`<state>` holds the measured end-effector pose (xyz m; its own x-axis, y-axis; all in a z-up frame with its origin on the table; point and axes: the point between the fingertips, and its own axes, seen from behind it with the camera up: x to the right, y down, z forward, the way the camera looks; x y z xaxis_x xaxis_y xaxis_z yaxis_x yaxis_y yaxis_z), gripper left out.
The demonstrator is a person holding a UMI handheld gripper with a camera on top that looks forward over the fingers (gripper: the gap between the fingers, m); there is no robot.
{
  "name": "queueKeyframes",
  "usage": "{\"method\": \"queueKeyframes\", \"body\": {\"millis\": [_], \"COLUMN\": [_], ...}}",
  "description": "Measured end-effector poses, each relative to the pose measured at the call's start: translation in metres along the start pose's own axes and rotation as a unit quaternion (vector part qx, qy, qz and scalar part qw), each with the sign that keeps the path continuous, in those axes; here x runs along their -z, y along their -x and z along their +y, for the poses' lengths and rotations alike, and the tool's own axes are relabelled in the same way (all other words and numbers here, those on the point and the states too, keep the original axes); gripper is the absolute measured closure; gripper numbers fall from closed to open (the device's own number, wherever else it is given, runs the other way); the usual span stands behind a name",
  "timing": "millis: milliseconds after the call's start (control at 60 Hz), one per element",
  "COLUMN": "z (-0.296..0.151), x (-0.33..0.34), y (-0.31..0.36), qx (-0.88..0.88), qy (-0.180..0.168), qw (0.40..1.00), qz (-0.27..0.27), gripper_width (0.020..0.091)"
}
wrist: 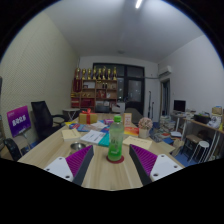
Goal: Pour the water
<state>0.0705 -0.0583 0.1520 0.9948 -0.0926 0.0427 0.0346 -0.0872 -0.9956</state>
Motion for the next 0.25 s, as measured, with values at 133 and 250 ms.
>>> {"method": "queueKeyframes", "body": {"millis": [133, 250], "z": [0.005, 0.007], "x": [0.064, 0.101], "y": [0.014, 0.019], "qx": [0.001, 0.013], "qy": [0.001, 0.002], "qw": [1.000, 1.000], "qz": [-0.007, -0.009], "gripper_width": [0.0278, 0.0279]}}
